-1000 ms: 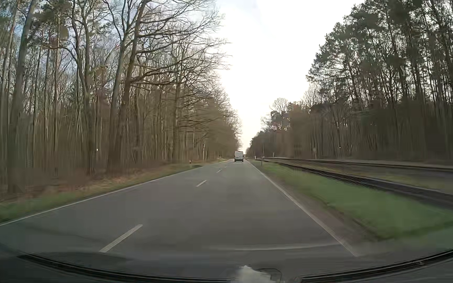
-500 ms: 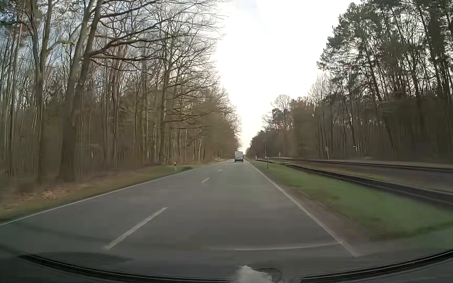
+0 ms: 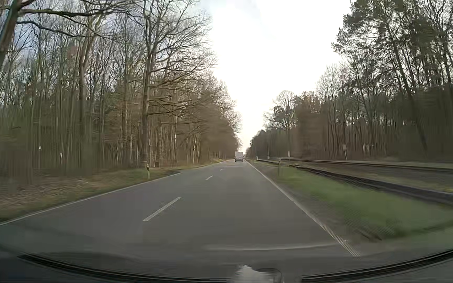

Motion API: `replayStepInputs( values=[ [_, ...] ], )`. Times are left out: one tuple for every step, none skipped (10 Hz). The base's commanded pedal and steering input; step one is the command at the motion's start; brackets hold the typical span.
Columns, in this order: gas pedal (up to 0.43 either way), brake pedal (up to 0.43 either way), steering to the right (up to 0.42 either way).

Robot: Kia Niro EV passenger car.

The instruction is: Follow the waypoints while adhering to traffic rules and regulations

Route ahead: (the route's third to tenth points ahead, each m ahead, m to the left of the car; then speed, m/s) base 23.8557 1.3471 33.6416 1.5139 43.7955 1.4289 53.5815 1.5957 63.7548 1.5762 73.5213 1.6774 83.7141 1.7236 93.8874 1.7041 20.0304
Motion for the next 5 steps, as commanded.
replayStepInputs(
  values=[
    [0.169,0.000,-0.002],
    [0.169,0.000,-0.002],
    [0.169,0.000,-0.002],
    [0.169,0.000,-0.002],
    [0.169,0.000,-0.002]
  ],
)
